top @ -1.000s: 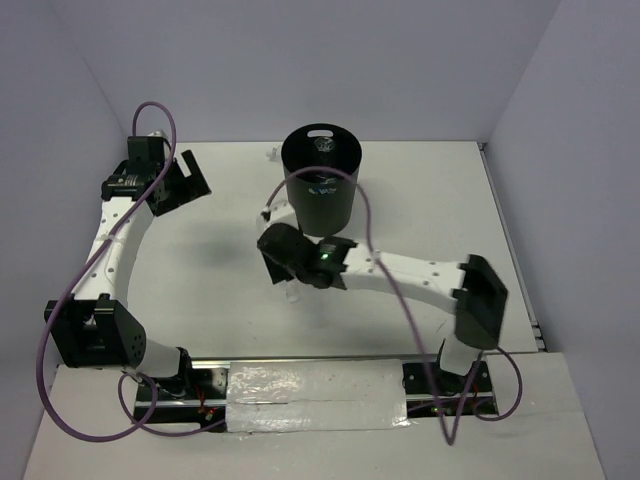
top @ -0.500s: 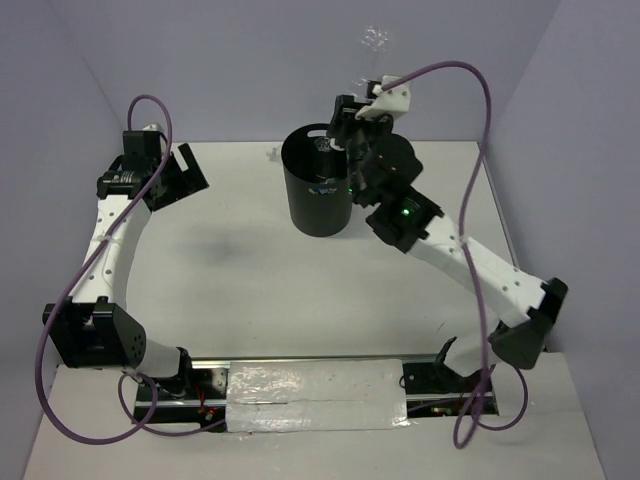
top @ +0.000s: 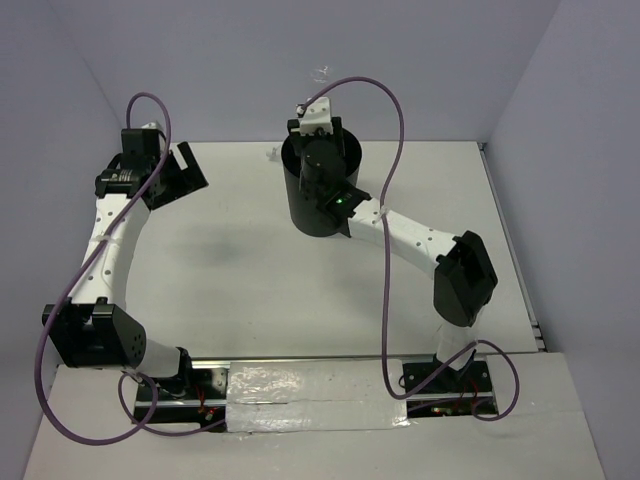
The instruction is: Put the plastic bottles in the bin
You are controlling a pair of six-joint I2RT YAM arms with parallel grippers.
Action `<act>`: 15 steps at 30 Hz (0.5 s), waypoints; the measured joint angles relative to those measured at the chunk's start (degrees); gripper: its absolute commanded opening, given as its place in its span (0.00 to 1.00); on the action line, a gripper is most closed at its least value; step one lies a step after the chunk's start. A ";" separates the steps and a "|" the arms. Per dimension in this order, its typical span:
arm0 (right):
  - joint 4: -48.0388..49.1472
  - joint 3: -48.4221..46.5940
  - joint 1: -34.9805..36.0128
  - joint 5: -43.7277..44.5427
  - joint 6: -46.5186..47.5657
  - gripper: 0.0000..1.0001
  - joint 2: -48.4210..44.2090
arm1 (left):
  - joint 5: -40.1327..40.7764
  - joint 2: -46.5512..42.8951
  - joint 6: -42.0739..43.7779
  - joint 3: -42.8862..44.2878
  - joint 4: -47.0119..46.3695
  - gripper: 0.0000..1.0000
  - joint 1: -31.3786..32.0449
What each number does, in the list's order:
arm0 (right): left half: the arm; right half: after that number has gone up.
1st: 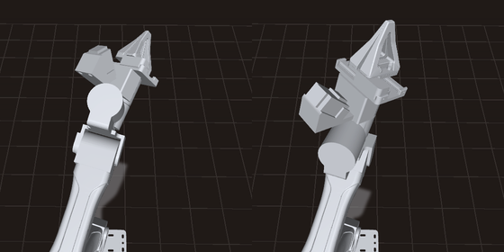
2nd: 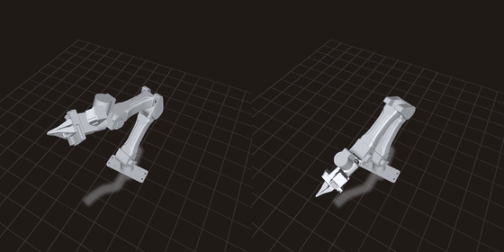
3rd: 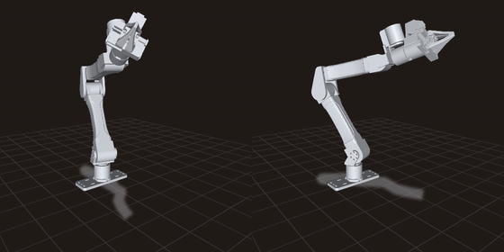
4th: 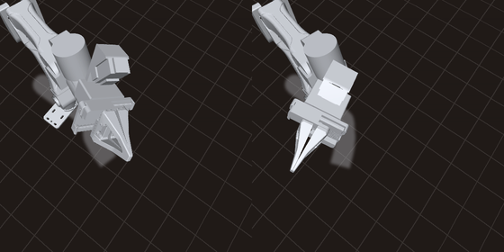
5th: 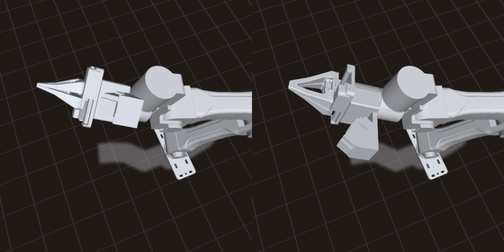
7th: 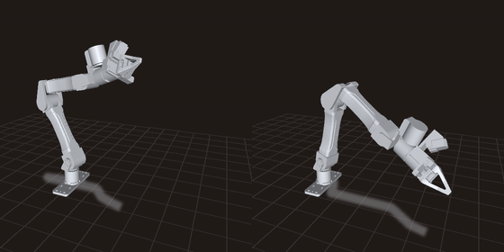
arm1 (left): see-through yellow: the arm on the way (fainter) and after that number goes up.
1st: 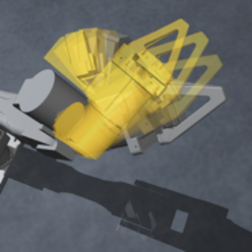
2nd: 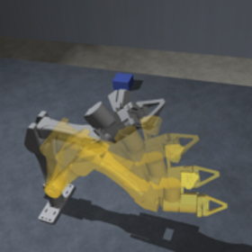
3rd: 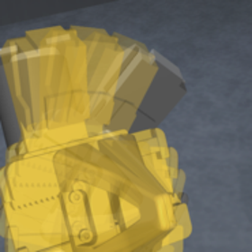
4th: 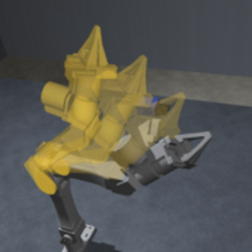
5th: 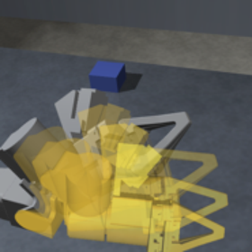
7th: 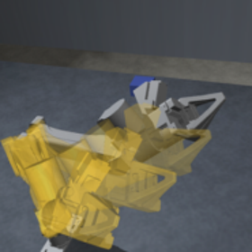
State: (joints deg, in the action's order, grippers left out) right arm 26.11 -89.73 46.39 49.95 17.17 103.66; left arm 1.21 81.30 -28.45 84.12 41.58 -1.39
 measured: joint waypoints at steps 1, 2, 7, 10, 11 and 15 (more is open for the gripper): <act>-0.02 0.00 -0.02 -0.09 -0.50 0.64 0.09 | 0.00 0.02 0.00 0.09 0.04 0.99 0.00; -0.04 0.00 -0.04 -0.22 -1.09 0.69 0.09 | -0.02 0.13 0.00 0.24 0.20 0.99 0.00; -0.66 0.55 -0.04 -0.83 -4.37 0.87 0.07 | -0.07 0.63 -0.02 0.70 0.37 0.99 0.00; -1.36 2.16 0.02 -1.33 -5.77 0.93 -0.33 | -0.52 1.31 -0.13 1.18 0.39 0.99 0.00; -1.62 2.62 0.17 -1.31 -5.81 0.94 -0.44 | -0.94 1.68 -0.22 1.53 0.37 0.99 0.00; -2.91 4.13 0.50 -1.40 -5.77 0.95 -1.95 | -2.84 3.85 -0.74 3.32 0.00 0.99 0.11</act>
State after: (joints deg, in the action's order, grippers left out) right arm 23.20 -85.60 46.89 48.56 11.40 101.71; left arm -1.63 85.14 -29.19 87.44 41.58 -1.28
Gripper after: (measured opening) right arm 0.944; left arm 0.993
